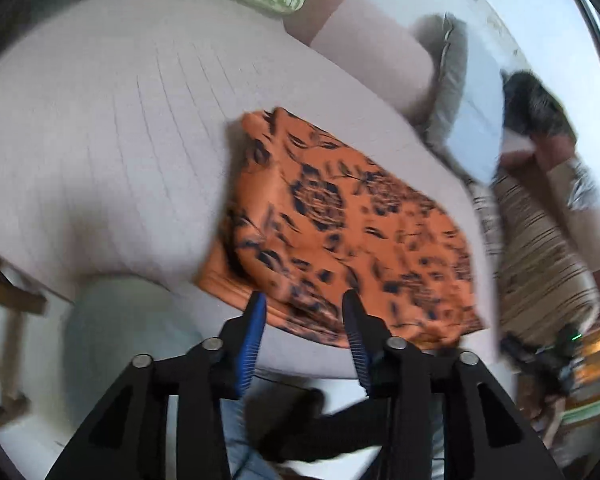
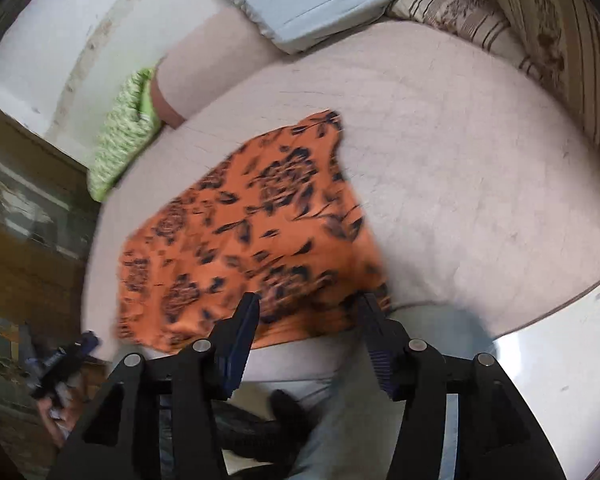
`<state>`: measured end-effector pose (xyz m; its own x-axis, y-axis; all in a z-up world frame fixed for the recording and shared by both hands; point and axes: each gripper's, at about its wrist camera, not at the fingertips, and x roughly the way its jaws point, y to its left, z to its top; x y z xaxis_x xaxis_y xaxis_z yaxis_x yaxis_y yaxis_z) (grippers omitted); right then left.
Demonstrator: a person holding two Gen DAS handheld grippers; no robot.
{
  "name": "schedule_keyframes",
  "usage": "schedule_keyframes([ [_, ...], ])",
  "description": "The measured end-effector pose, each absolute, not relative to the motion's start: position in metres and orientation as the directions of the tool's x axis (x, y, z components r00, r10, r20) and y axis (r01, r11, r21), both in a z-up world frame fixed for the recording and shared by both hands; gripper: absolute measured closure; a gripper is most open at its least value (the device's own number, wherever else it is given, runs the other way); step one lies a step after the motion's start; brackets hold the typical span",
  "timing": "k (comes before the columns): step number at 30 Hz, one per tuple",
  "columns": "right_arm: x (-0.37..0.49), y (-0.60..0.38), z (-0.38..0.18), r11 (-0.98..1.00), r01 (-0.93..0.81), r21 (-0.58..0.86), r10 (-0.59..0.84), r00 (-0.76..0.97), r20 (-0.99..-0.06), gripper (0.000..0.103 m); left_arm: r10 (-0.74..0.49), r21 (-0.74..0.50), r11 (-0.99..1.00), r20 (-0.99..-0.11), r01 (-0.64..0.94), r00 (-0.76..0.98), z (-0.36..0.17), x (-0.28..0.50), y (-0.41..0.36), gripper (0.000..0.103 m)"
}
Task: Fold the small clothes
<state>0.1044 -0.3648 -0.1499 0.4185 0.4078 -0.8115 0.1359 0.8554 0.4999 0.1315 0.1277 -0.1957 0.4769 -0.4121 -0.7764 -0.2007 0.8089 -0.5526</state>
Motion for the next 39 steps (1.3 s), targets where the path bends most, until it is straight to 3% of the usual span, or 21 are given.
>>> schedule_keyframes([
  [12, 0.147, -0.292, -0.210, 0.853, 0.205, 0.481, 0.432, 0.241, -0.869, 0.049, -0.521, -0.589, 0.764, -0.804, -0.263, 0.287, -0.282, 0.187, 0.073, 0.065],
  [13, 0.152, -0.288, -0.213, 0.870, 0.206, 0.448, 0.400, 0.235, -0.886, 0.052, -0.507, -0.579, 0.770, -0.811, -0.269, 0.293, -0.284, 0.191, 0.071, 0.068],
  [14, 0.155, -0.286, -0.214, 0.888, 0.202, 0.414, 0.367, 0.232, -0.901, 0.065, -0.499, -0.576, 0.773, -0.811, -0.266, 0.305, -0.285, 0.194, 0.070, 0.080],
  [15, 0.156, -0.285, -0.216, 0.900, 0.201, 0.387, 0.341, 0.228, -0.912, 0.087, -0.494, -0.573, 0.774, -0.813, -0.270, 0.307, -0.285, 0.195, 0.071, 0.091],
  [16, 0.156, -0.286, -0.214, 0.901, 0.204, 0.382, 0.335, 0.230, -0.914, 0.092, -0.491, -0.572, 0.767, -0.815, -0.291, 0.308, -0.284, 0.195, 0.074, 0.094],
  [18, 0.147, -0.291, -0.200, 0.895, 0.203, 0.397, 0.340, 0.267, -0.902, 0.099, -0.504, -0.600, 0.739, -0.794, -0.305, 0.341, -0.273, 0.185, 0.082, 0.097],
  [23, 0.130, -0.293, -0.180, 0.907, 0.175, 0.383, 0.323, 0.292, -0.900, 0.100, -0.488, -0.598, 0.758, -0.785, -0.260, 0.382, -0.255, 0.172, 0.093, 0.097],
  [26, 0.144, -0.291, -0.216, 0.924, 0.193, 0.330, 0.292, 0.204, -0.935, 0.098, -0.471, -0.552, 0.772, -0.830, -0.316, 0.300, -0.282, 0.177, 0.093, 0.095],
  [29, 0.141, -0.297, -0.221, 0.887, 0.230, 0.400, 0.362, 0.192, -0.912, 0.091, -0.488, -0.552, 0.780, -0.831, -0.296, 0.266, -0.281, 0.170, 0.093, 0.095],
  [31, 0.132, -0.304, -0.202, 0.872, 0.209, 0.443, 0.397, 0.227, -0.889, 0.078, -0.483, -0.553, 0.798, -0.825, -0.241, 0.295, -0.260, 0.163, 0.094, 0.091],
  [33, 0.124, -0.309, -0.178, 0.875, 0.171, 0.453, 0.396, 0.288, -0.872, 0.055, -0.463, -0.535, 0.822, -0.827, -0.194, 0.318, -0.238, 0.156, 0.096, 0.081],
  [39, 0.139, -0.325, -0.133, 0.871, 0.079, 0.485, 0.408, 0.432, -0.804, 0.042, -0.370, -0.466, 0.876, -0.817, -0.129, 0.442, -0.185, 0.166, 0.114, 0.060],
])
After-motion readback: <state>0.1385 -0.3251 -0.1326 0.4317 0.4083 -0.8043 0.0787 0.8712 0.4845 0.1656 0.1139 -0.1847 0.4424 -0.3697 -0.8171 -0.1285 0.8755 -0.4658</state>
